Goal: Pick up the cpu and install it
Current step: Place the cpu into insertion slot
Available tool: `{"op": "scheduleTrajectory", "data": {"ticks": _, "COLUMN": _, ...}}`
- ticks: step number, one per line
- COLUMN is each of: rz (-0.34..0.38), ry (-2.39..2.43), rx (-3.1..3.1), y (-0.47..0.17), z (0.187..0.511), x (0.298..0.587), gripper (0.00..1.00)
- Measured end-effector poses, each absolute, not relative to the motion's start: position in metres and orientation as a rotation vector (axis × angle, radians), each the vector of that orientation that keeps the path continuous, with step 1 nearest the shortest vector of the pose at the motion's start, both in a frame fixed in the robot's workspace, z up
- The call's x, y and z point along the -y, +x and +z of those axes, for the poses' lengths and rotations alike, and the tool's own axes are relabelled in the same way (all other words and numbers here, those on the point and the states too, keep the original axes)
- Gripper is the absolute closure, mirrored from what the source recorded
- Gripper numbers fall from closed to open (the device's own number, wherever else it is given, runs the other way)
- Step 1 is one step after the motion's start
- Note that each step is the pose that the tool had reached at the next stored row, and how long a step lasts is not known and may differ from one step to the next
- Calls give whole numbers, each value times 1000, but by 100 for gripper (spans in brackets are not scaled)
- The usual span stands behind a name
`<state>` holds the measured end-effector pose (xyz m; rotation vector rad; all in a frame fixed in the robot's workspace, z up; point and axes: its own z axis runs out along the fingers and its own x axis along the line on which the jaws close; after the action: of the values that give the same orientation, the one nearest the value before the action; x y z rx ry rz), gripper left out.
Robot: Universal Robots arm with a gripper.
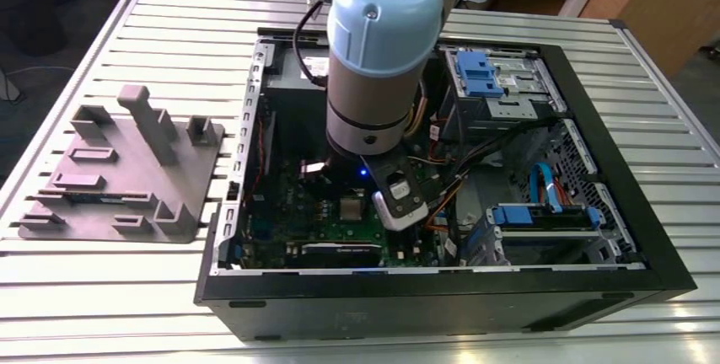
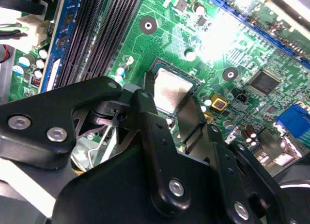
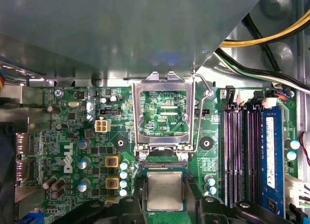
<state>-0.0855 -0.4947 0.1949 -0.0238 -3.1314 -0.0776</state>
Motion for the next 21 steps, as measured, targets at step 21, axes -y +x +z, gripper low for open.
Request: {"op": "scheduleTrajectory", "data": {"ticks": 21, "rz": -72, "ry": -24, "rx": 3132, "y": -86, "z": 190, "x": 496, "gripper": 54}}
